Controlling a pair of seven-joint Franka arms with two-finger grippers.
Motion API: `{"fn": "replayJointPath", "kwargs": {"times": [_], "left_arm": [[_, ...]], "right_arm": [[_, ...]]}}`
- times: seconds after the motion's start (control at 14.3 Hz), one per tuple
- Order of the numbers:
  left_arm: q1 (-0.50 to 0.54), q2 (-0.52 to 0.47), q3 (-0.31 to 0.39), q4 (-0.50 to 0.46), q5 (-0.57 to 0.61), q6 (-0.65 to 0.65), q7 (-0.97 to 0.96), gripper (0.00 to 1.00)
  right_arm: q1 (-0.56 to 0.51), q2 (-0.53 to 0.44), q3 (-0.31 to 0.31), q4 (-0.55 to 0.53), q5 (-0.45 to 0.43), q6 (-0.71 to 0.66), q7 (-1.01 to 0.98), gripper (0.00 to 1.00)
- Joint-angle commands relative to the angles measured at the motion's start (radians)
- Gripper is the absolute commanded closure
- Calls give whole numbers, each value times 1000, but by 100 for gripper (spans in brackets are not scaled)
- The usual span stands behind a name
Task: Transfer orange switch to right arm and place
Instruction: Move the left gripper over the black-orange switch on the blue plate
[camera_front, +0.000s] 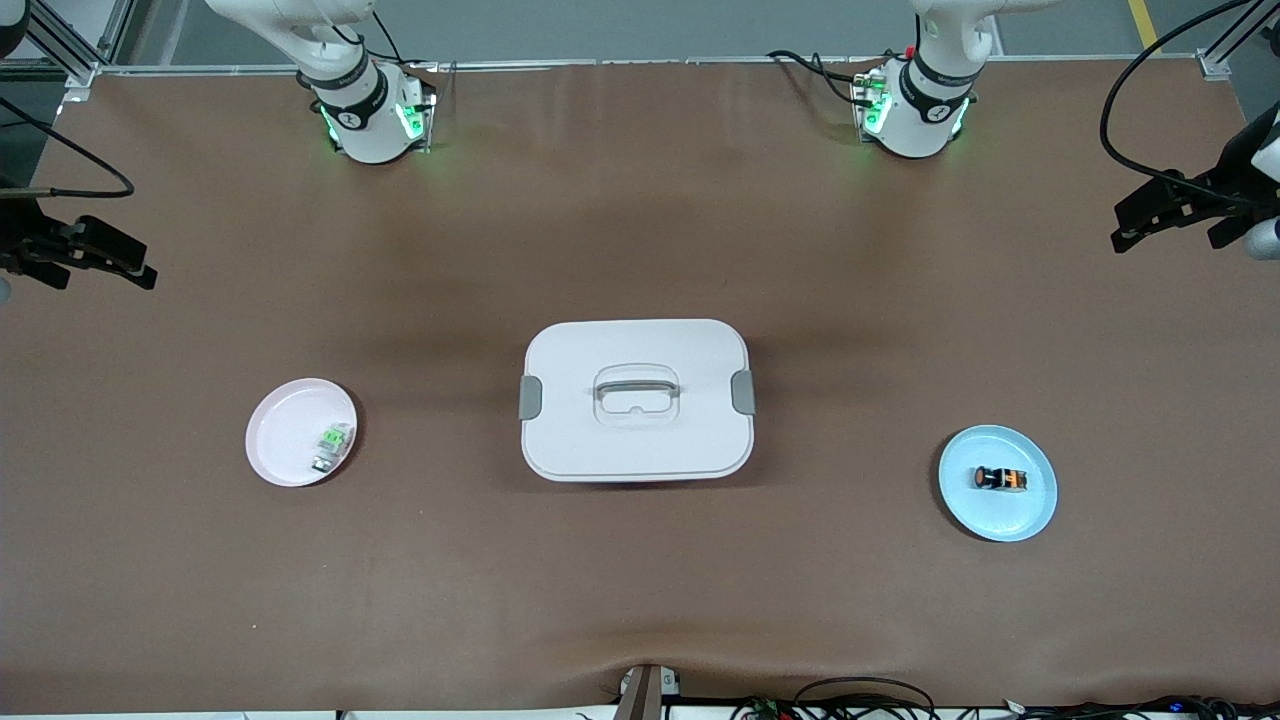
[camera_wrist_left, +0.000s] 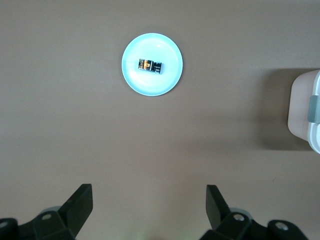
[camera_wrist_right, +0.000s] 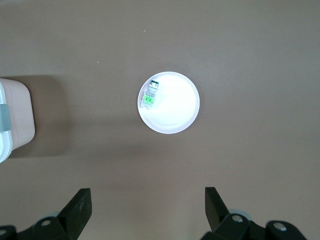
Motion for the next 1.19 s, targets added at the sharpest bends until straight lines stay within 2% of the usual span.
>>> {"fn": "replayJointPath", "kwargs": {"times": [0.0, 0.21, 0.49, 1.12], "left_arm": [[1, -1, 0, 17, -3, -16, 20, 0], [4, 3, 0, 18, -3, -15, 20, 0], [1, 55, 0, 17, -3, -4, 20, 0], [6, 219, 0, 3, 52, 195, 23, 0]], "right_arm": [[-4, -24, -2, -25, -8, 11, 15, 0], [-4, -25, -2, -25, -8, 11, 100, 0], [-4, -25, -2, -25, -8, 9, 100, 0], [-7, -27, -4, -26, -5, 35, 92, 0]]}}
